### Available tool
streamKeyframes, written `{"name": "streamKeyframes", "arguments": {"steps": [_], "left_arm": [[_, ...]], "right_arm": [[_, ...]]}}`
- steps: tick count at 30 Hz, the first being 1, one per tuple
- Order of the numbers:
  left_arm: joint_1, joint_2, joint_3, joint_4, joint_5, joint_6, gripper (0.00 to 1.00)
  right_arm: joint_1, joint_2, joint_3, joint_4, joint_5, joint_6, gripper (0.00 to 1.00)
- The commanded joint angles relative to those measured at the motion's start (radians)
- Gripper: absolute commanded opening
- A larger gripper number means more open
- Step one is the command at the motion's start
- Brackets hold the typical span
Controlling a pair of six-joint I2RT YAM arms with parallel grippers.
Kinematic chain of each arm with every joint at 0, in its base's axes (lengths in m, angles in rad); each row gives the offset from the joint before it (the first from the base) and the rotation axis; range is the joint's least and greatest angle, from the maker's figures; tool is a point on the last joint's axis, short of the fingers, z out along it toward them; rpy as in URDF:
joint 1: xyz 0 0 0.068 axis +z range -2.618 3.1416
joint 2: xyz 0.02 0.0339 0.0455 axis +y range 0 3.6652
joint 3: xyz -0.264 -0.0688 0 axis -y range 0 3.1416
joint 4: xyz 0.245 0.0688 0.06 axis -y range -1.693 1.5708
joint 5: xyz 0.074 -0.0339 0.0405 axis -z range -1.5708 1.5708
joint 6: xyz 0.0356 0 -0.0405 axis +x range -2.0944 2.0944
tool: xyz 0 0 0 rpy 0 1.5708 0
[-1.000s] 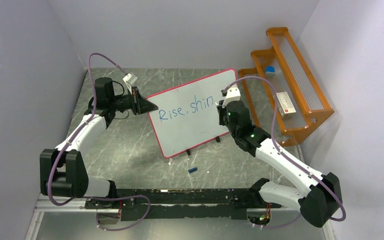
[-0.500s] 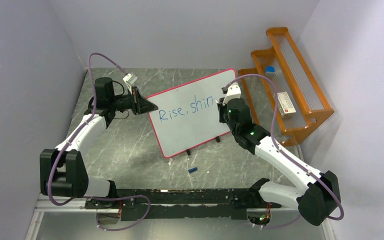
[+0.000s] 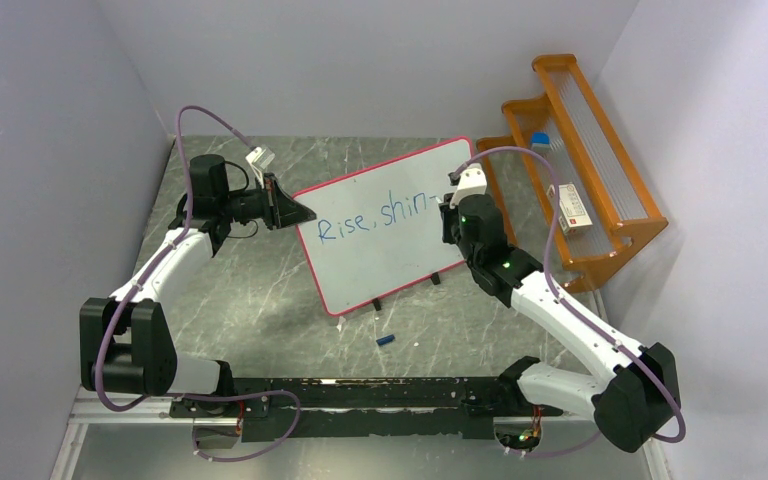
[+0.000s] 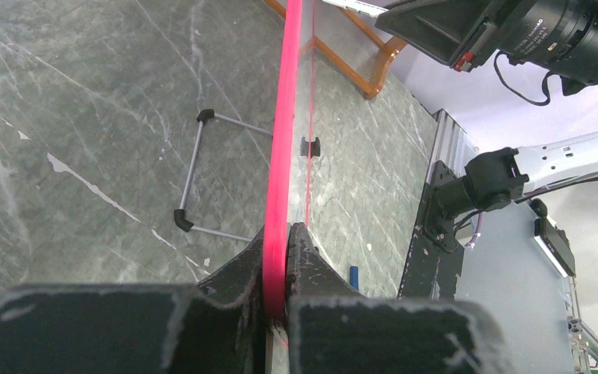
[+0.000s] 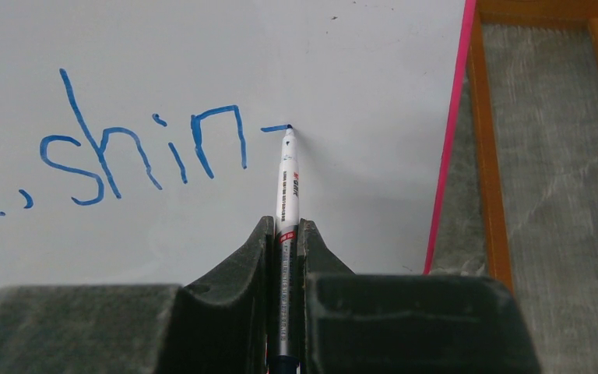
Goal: Write a sentence on the whiteboard
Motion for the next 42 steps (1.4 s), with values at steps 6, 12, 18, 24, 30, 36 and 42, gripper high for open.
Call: {"name": "streamKeyframes", "arguments": {"steps": [6, 12, 18, 24, 30, 36, 42], "left_arm": [[-0.024, 0.037, -0.022, -0.092, -0.094, 0.111, 0.05], [-0.025, 0.037, -0.021, -0.092, -0.095, 0.113, 0.05], [-0.025, 0.038, -0.021, -0.094, -0.095, 0.114, 0.05], [-0.025, 0.038, -0.02, -0.093, -0.095, 0.113, 0.05], [-0.025, 0.037, -0.022, -0.091, -0.096, 0.113, 0.05], [-0.025, 0.036, -0.021, -0.093, -0.099, 0.111, 0.05], [-0.025, 0.035, -0.02, -0.097, -0.102, 0.114, 0.05]], "right_arm": [[-0.014, 0.003, 0.034, 0.027, 0.019, -0.02, 0.0], [-0.017, 0.009, 0.047, 0.038, 0.022, -0.03, 0.0], [-0.018, 0.017, 0.059, 0.047, 0.012, -0.035, 0.0], [-0.019, 0.025, 0.061, 0.047, -0.032, -0.038, 0.0], [-0.019, 0.024, 0.05, 0.034, -0.059, -0.033, 0.0], [-0.018, -0.007, 0.041, 0.025, -0.016, -0.03, 0.0], [-0.019, -0.039, 0.031, 0.002, -0.02, -0.02, 0.0]]}}
